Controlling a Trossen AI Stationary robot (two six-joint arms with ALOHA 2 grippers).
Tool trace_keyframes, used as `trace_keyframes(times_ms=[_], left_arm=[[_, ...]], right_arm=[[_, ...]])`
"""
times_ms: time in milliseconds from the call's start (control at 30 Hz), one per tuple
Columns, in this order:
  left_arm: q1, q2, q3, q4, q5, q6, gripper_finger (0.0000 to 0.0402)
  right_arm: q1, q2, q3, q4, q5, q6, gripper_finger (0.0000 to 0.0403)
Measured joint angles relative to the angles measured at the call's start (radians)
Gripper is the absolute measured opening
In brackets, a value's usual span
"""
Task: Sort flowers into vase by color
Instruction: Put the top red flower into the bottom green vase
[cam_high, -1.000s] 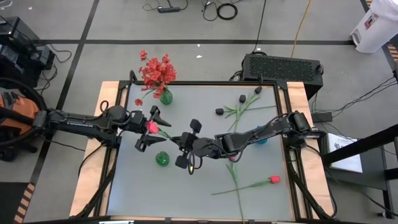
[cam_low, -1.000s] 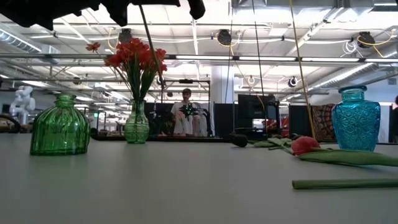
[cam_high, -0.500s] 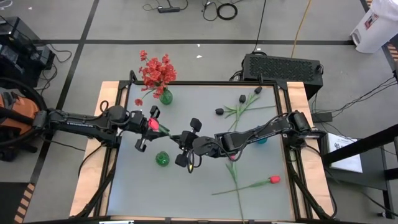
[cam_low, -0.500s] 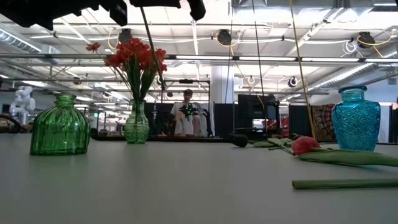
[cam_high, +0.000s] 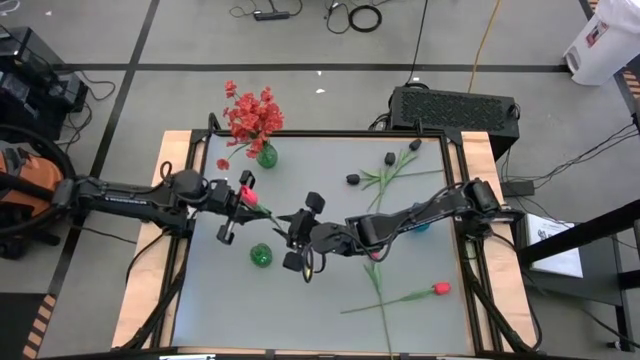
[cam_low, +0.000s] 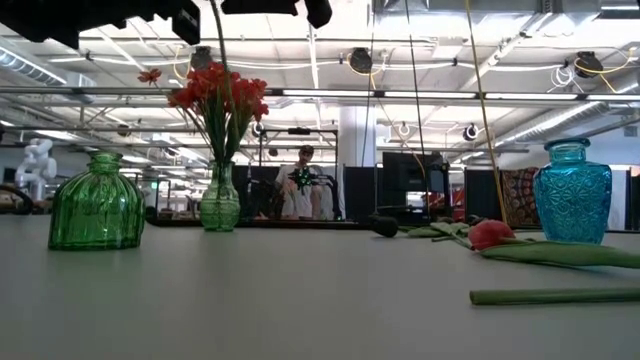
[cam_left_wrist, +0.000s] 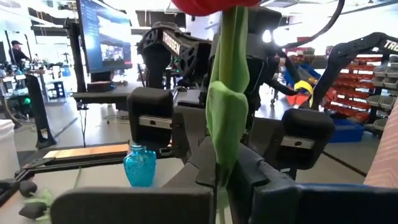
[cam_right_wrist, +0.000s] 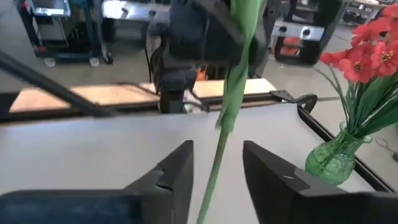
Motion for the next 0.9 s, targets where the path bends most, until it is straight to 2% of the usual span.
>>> trace_keyframes(times_ms=[100, 300, 500, 633, 900], left_arm=[[0.000, -0.063, 0.014, -0.107, 0.000, 0.016, 0.0015], [0.000, -0.233, 0.056, -0.370, 0.000, 0.044, 0.0015], [0.000, -0.386, 0.084, -0.550, 0.000, 0.044, 0.0015], [0.000, -0.446, 0.108, -0.703, 0.000, 0.043, 0.0015], [0.000, -0.469, 0.112, -0.732, 0.034, 0.017, 0.0015]], right_arm=[[0.010, -0.007, 0.001, -0.054, 0.004, 0.008, 0.0150], [0.035, -0.009, 0.001, -0.200, 0.105, 0.094, 0.0167], [0.048, -0.010, 0.001, -0.321, 0.108, 0.215, 0.0169], [0.058, -0.010, 0.001, -0.391, 0.106, 0.282, 0.0169], [0.064, -0.010, 0.001, -0.414, 0.106, 0.308, 0.0169]])
